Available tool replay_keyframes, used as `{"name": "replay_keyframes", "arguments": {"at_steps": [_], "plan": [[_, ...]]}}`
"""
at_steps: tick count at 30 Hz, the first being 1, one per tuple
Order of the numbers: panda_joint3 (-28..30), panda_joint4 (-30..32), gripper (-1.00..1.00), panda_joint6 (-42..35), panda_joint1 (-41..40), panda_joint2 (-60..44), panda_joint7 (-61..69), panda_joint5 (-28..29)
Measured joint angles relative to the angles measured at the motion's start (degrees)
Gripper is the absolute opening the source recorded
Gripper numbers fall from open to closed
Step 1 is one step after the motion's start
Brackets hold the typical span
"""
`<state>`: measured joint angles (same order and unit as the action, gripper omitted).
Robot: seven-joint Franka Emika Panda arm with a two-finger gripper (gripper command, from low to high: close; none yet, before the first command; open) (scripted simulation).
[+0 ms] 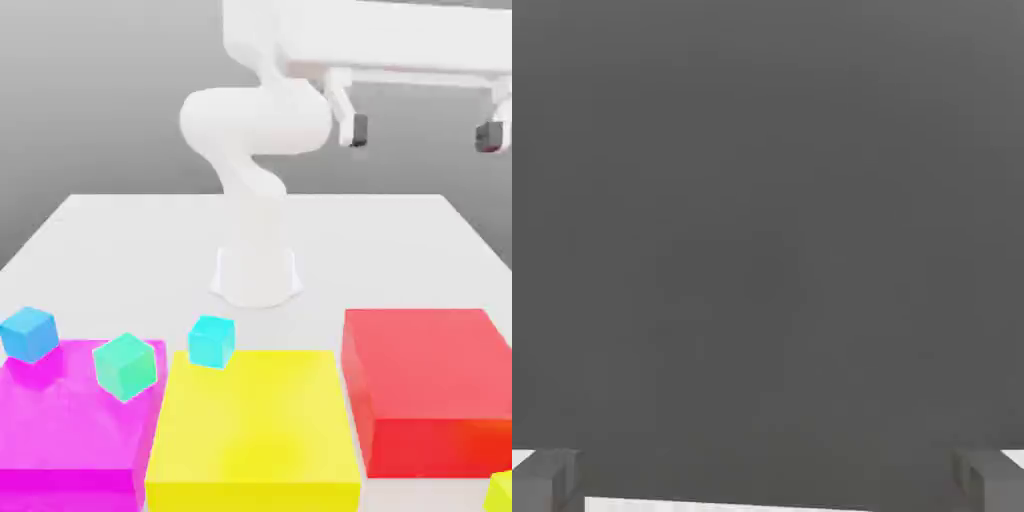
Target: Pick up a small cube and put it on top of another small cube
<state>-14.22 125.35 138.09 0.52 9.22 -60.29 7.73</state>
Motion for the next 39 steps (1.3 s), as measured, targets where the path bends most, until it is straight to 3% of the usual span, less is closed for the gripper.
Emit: {"name": "replay_keyframes", "arguments": {"at_steps": [9, 17, 21, 22, 28, 32, 39], "plan": [[-2.5, -3.3, 0.0, 3.1, 5.4, -18.9, -8.4, 5.5], [-3.6, -6.1, 0.0, 6.3, 10.9, -35.0, -13.6, 6.9], [-1.3, -7.9, 0.0, 11.3, 13.6, -43.2, -15.9, 9.3], [-0.7, -8.3, -1.0, 12.4, 14.1, -44.7, -16.3, 9.9], [-0.4, -8.4, -1.0, 13.1, 14.3, -45.4, -16.4, 10.1], [-2.6, -7.1, -1.0, 8.7, 12.7, -39.7, -14.7, 7.6], [2.4, 1.9, -1.0, 3.9, 3.8, -25.6, -14.3, 2.6]]}}
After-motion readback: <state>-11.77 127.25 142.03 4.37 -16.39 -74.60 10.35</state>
